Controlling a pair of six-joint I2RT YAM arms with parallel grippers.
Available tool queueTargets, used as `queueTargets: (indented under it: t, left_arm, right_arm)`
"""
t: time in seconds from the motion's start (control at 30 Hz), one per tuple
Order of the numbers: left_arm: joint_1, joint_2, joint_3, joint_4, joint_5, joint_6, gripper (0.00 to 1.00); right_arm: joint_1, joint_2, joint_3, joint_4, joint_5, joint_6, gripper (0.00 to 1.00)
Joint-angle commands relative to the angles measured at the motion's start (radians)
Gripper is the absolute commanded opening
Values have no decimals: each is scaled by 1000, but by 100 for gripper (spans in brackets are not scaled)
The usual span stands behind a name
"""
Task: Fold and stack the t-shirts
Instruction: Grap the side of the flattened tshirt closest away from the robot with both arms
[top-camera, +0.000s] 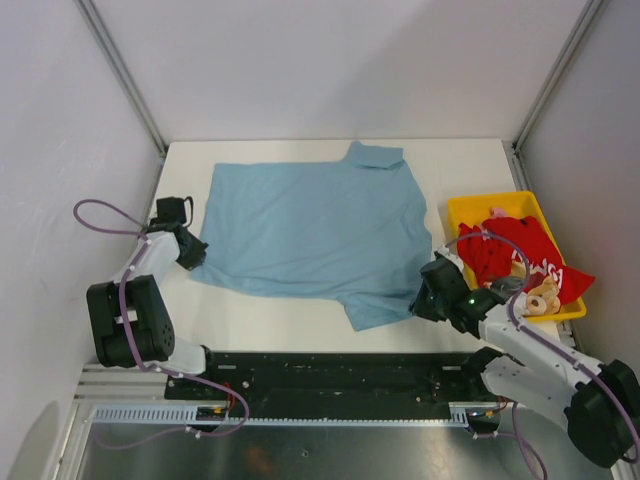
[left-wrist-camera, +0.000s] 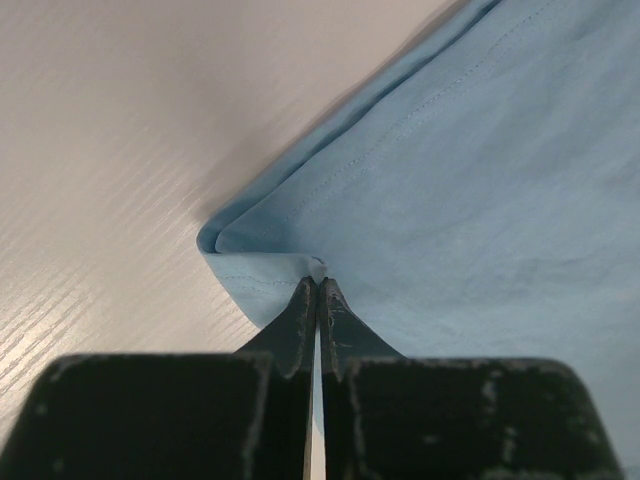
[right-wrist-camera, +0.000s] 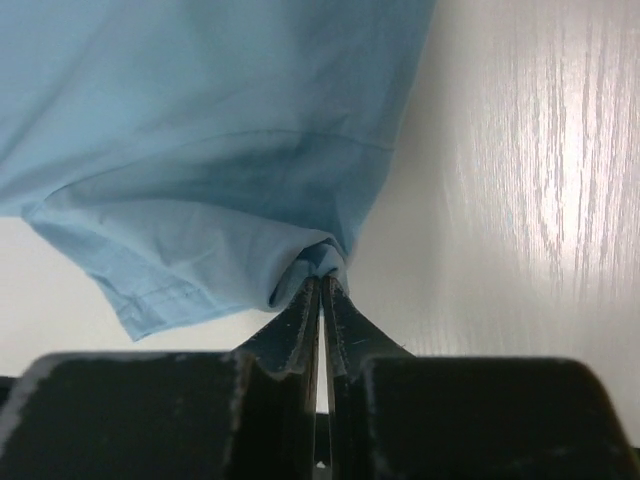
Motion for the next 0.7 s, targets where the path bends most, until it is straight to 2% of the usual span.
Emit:
queueTargets:
  t: [0.0, 0.3, 0.5, 0.67]
  left_arm:
    - [-3, -8, 33, 9, 2, -12, 0]
    - [-4, -8, 62, 9, 6, 9, 0]
    - [-18, 38, 150, 8, 18, 54, 0]
    - [-23, 110, 221, 8, 28, 64, 0]
  right_arm:
    - [3, -67, 60, -128, -40, 34, 3]
    - [-34, -26, 255, -216, -91, 7, 0]
    - [-175, 124, 376, -134, -164, -60, 0]
    - [-209, 306, 503, -50, -148, -81, 0]
